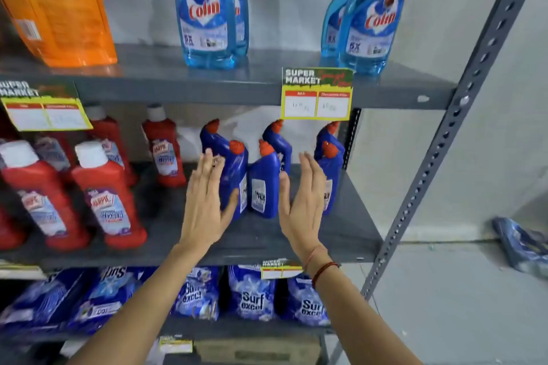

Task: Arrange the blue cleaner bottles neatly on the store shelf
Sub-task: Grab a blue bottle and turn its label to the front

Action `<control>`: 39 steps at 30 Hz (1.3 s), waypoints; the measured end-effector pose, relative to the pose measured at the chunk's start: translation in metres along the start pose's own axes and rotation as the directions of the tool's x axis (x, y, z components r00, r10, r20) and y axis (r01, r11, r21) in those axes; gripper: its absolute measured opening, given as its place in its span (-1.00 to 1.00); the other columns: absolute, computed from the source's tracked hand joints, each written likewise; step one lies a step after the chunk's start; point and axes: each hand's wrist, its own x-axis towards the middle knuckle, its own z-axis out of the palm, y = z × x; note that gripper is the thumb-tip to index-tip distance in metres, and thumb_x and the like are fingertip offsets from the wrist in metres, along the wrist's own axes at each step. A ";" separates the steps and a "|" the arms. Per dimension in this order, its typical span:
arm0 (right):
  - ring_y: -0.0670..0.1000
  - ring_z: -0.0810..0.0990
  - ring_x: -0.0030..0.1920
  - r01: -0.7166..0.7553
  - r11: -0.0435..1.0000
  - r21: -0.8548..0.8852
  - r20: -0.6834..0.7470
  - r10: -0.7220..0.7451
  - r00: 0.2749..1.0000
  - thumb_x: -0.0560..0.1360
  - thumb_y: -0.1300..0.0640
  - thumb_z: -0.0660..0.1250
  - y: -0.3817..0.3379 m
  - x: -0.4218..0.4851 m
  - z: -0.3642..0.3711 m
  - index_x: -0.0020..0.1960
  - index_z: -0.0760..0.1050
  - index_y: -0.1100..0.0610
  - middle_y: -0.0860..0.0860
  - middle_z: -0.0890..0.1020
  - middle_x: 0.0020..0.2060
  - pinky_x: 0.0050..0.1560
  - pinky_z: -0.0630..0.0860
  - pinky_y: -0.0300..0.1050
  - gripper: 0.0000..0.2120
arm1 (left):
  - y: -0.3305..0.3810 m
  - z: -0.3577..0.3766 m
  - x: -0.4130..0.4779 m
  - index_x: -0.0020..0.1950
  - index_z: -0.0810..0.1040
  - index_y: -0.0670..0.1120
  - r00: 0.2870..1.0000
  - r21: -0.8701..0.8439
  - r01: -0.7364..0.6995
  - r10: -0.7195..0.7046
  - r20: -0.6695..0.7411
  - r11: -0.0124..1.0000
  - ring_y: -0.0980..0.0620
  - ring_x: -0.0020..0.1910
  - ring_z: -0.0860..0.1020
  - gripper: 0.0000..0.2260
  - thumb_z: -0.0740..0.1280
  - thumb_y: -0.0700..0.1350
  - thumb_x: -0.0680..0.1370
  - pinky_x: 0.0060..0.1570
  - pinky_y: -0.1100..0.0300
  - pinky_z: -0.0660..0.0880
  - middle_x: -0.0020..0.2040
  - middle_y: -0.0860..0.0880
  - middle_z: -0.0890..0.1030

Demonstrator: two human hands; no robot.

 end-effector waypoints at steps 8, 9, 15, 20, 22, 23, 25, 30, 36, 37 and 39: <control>0.15 0.53 0.13 -0.231 0.973 -0.004 0.437 0.210 0.874 0.59 0.17 0.18 0.045 -0.036 0.059 0.26 0.44 0.20 0.14 0.55 0.13 0.07 0.54 0.15 -0.73 | -0.044 0.059 -0.024 0.45 0.12 -0.20 0.772 -0.238 0.625 -0.544 0.328 0.744 -0.13 0.42 0.28 -0.31 0.39 -0.05 0.45 0.37 0.06 0.25 0.45 -0.22 0.29; 0.16 0.54 0.11 -0.268 0.964 0.003 0.457 0.237 0.857 0.59 0.19 0.18 0.047 -0.036 0.064 0.24 0.45 0.21 0.15 0.55 0.12 0.06 0.55 0.17 -0.74 | -0.045 0.064 -0.024 0.44 0.16 -0.22 0.763 -0.261 0.639 -0.551 0.338 0.724 -0.13 0.39 0.34 -0.32 0.42 -0.09 0.43 0.33 0.10 0.29 0.41 -0.21 0.35; 0.16 0.56 0.08 -0.362 0.931 0.053 0.488 0.292 0.823 0.56 0.31 0.19 0.055 -0.037 0.100 0.20 0.47 0.28 0.20 0.59 0.10 0.04 0.46 -0.18 -0.76 | -0.055 0.096 -0.014 0.20 0.42 -0.21 0.728 -0.363 0.685 -0.609 0.315 0.632 0.00 -0.03 0.54 -0.50 0.52 -0.17 0.33 -0.12 0.38 0.36 0.04 -0.12 0.61; 0.11 0.56 0.10 -0.399 0.914 0.075 0.489 0.315 0.813 0.60 0.21 0.16 0.057 -0.041 0.113 0.22 0.45 0.25 0.16 0.59 0.11 0.12 0.52 -0.05 -0.76 | -0.062 0.104 0.001 0.12 0.48 -0.20 0.697 -0.331 0.717 -0.621 0.359 0.613 -0.06 -0.04 0.55 -0.58 0.51 -0.12 0.34 -0.14 0.27 0.35 0.03 -0.19 0.62; 0.13 0.55 0.15 -0.410 0.911 0.049 0.496 0.334 0.802 0.61 0.19 0.16 0.060 -0.045 0.117 0.25 0.44 0.24 0.16 0.58 0.15 0.16 0.50 -0.04 -0.74 | -0.070 0.104 0.004 0.06 0.51 -0.20 0.700 -0.314 0.712 -0.603 0.382 0.628 -0.12 -0.03 0.58 -0.61 0.52 -0.09 0.33 -0.16 0.23 0.36 0.00 -0.20 0.65; 0.13 0.55 0.16 -0.423 0.905 0.045 0.497 0.346 0.795 0.61 0.18 0.17 0.060 -0.046 0.119 0.27 0.43 0.24 0.17 0.58 0.16 0.19 0.50 -0.04 -0.73 | -0.073 0.102 0.003 0.03 0.52 -0.20 0.701 -0.318 0.711 -0.595 0.393 0.628 -0.13 -0.05 0.59 -0.62 0.53 -0.07 0.32 -0.17 0.20 0.38 -0.04 -0.20 0.65; 0.12 0.55 0.15 -0.447 0.892 0.064 0.508 0.357 0.784 0.60 0.14 0.20 0.057 -0.045 0.122 0.27 0.41 0.22 0.15 0.57 0.16 0.20 0.51 0.03 -0.71 | -0.080 0.095 0.001 -0.04 0.54 -0.18 0.703 -0.336 0.708 -0.581 0.410 0.621 -0.09 -0.15 0.60 -0.64 0.54 -0.05 0.30 -0.20 0.19 0.44 -0.12 -0.16 0.66; 0.06 0.43 0.29 -0.449 0.893 0.036 0.564 0.353 0.747 0.43 -0.23 0.33 0.048 -0.033 0.136 0.36 0.30 0.13 0.08 0.48 0.27 0.30 0.42 0.02 -0.35 | -0.105 0.065 0.002 -0.14 0.56 -0.03 0.696 -0.379 0.699 -0.452 0.559 0.607 0.04 -0.16 0.61 -0.74 0.56 -0.14 0.27 -0.10 0.21 0.50 -0.19 0.02 0.64; -0.09 0.64 0.01 -0.568 0.773 0.283 0.652 0.280 0.705 0.21 0.07 0.61 0.031 0.010 0.145 0.13 0.44 0.01 -0.05 0.66 0.01 0.10 0.60 0.00 -0.43 | -0.116 0.022 0.031 -0.04 0.50 0.09 0.607 -0.356 0.709 -0.270 0.748 0.609 0.07 0.02 0.58 -0.63 0.53 -0.23 0.29 0.08 0.14 0.51 -0.03 0.08 0.62; -0.07 0.65 -0.01 -0.550 0.783 0.291 0.644 0.265 0.718 0.17 0.06 0.63 0.026 0.015 0.147 0.11 0.45 0.03 -0.03 0.67 -0.01 0.07 0.61 0.04 -0.41 | -0.116 0.019 0.033 -0.05 0.47 0.12 0.600 -0.363 0.722 -0.271 0.753 0.589 0.08 0.02 0.56 -0.61 0.52 -0.24 0.30 0.07 0.16 0.51 -0.04 0.10 0.60; -0.11 0.65 -0.06 -0.492 0.825 0.278 0.592 0.256 0.764 0.15 0.03 0.64 0.016 0.019 0.150 0.08 0.46 0.03 -0.06 0.67 -0.06 0.01 0.63 -0.05 -0.42 | -0.117 0.018 0.029 0.00 0.45 0.13 0.611 -0.393 0.742 -0.305 0.730 0.543 0.08 0.06 0.56 -0.58 0.53 -0.19 0.29 0.15 0.08 0.50 0.00 0.09 0.60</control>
